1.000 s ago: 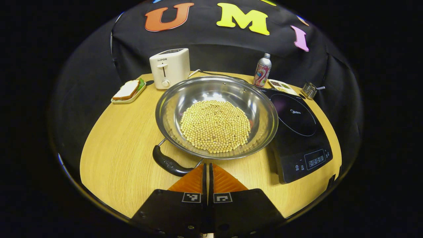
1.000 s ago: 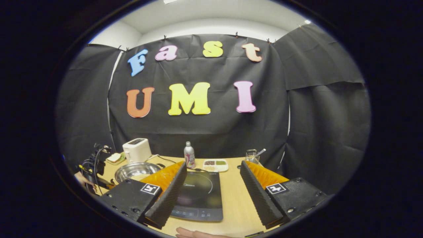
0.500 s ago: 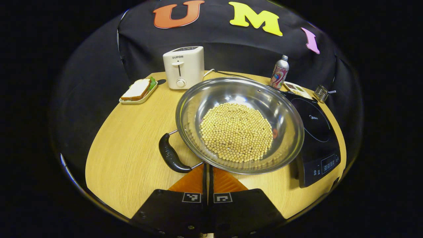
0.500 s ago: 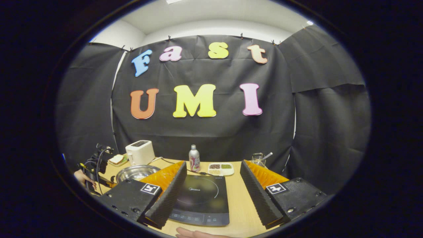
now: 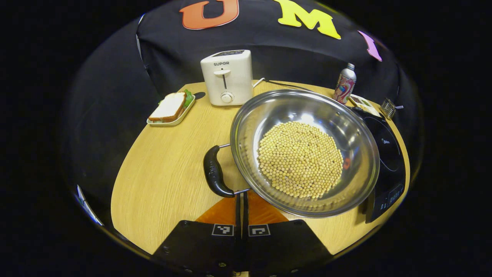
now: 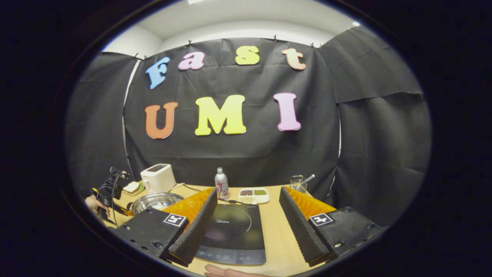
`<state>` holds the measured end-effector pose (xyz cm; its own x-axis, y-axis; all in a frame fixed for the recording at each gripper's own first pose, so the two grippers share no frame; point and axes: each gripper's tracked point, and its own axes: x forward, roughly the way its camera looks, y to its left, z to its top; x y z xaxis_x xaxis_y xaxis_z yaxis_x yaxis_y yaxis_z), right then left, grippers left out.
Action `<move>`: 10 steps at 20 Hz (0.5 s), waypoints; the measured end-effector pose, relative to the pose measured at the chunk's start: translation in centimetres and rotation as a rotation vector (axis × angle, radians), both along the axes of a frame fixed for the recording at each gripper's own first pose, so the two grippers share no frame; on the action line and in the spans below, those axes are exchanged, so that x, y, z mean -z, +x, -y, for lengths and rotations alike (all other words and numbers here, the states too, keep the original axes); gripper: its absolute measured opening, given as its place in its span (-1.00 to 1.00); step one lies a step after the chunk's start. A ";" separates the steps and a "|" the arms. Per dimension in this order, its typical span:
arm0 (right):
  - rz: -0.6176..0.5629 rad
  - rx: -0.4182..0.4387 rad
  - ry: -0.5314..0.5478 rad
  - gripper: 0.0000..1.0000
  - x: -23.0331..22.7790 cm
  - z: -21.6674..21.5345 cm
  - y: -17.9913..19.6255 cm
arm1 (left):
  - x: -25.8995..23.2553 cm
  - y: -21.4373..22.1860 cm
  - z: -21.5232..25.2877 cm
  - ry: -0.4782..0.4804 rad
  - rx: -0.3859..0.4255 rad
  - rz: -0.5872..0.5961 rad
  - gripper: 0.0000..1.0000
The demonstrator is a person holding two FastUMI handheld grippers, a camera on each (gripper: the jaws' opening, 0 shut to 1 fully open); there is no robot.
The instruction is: First push the handle of the pot to place it horizontally, then grasp the pot with both hands and set it on the induction cooktop.
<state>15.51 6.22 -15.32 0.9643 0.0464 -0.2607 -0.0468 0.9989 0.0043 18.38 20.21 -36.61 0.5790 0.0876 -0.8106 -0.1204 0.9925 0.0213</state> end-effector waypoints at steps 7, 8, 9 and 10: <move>0.001 -0.003 0.022 0.97 0.4 -0.4 1.1 | 0.3 2.9 -3.0 0.045 -0.011 -0.008 -1.00; 0.000 -0.003 0.021 0.97 0.4 -0.5 1.2 | 0.5 3.1 -3.1 0.045 -0.012 -0.012 -1.00; -0.002 -0.001 0.018 0.97 0.6 -0.5 1.4 | 0.4 3.5 -3.2 0.045 -0.008 -0.014 -1.00; -0.004 0.003 0.016 0.97 0.8 -0.6 1.6 | 0.4 3.8 -3.4 0.044 -0.007 -0.012 -1.00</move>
<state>17.06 6.77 -16.07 0.9633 0.0474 -0.2641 -0.0434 0.9988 0.0207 22.16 23.58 -37.03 0.5685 0.1278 -0.8127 -0.1271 0.9896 0.0668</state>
